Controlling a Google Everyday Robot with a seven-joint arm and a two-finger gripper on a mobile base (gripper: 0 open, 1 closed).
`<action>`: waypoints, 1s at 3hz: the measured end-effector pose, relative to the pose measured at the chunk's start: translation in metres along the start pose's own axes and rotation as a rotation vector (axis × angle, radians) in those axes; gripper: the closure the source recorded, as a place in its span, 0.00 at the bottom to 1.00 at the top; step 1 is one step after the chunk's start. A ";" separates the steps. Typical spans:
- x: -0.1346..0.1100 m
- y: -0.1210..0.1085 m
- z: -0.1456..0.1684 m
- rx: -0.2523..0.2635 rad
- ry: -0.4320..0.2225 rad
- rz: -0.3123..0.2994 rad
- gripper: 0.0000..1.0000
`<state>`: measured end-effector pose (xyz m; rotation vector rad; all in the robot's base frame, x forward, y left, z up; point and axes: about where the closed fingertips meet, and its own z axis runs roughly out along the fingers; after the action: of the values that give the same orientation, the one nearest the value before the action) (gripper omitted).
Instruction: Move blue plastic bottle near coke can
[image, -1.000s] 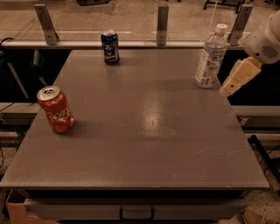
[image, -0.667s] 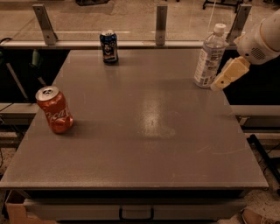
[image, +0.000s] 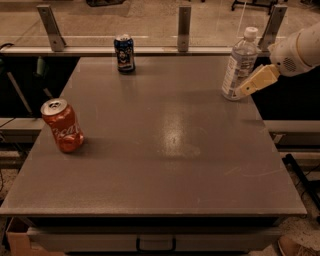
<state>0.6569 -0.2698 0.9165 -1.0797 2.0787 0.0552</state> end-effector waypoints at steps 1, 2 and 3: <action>-0.008 -0.001 0.013 -0.071 -0.115 0.078 0.00; -0.024 0.003 0.022 -0.156 -0.230 0.128 0.18; -0.037 0.004 0.021 -0.199 -0.305 0.143 0.40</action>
Offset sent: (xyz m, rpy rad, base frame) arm 0.0255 0.0374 0.0123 0.4573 0.0001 0.1406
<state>0.6797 -0.2345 0.9244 -0.9678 1.8956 0.4769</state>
